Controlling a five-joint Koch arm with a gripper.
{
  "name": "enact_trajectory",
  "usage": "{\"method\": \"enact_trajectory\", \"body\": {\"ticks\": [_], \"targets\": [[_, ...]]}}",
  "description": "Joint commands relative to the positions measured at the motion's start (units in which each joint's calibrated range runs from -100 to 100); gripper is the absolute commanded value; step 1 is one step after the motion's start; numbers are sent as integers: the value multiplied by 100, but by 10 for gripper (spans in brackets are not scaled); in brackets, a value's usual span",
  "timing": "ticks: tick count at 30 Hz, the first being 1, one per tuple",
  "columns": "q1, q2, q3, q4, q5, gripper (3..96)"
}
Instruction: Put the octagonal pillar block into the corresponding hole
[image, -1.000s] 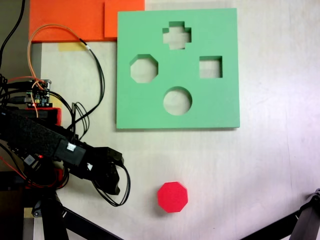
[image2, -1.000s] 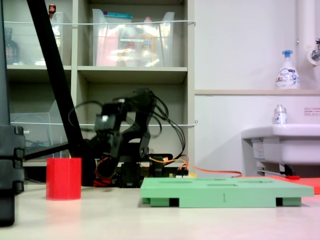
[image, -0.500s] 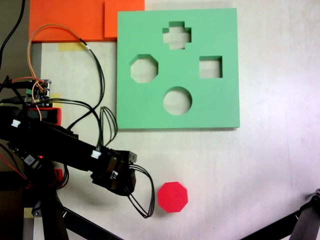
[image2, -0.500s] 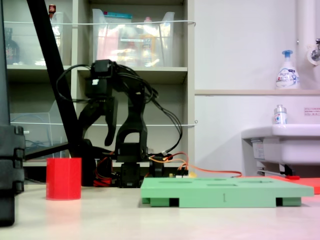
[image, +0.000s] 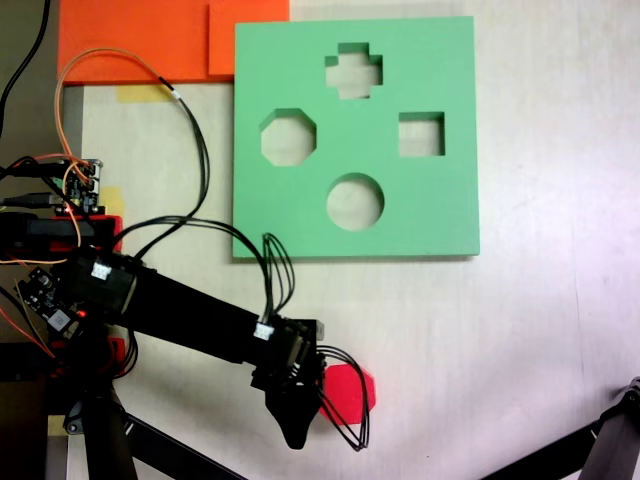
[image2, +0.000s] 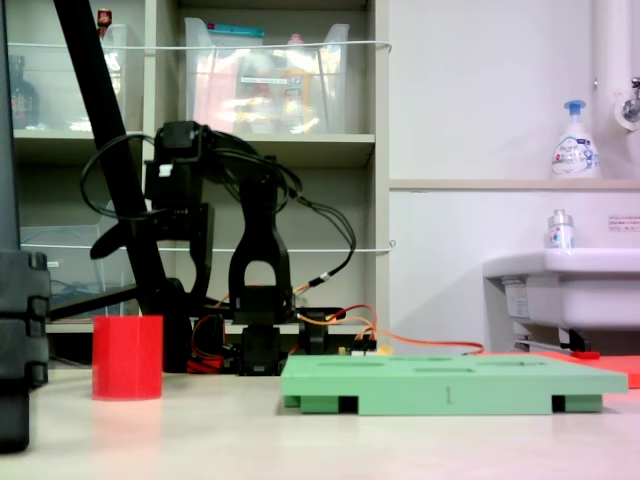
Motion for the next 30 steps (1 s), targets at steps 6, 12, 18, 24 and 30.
{"method": "enact_trajectory", "body": {"ticks": [6, 12, 18, 24, 30], "targets": [[10, 1203, 955, 284, -39, 894], [10, 2585, 1902, 284, -44, 894], [5, 3298, 2082, 284, -44, 893], [5, 3856, 2052, 264, -186, 889], [-15, 3884, 2042, -73, -186, 633]]}}
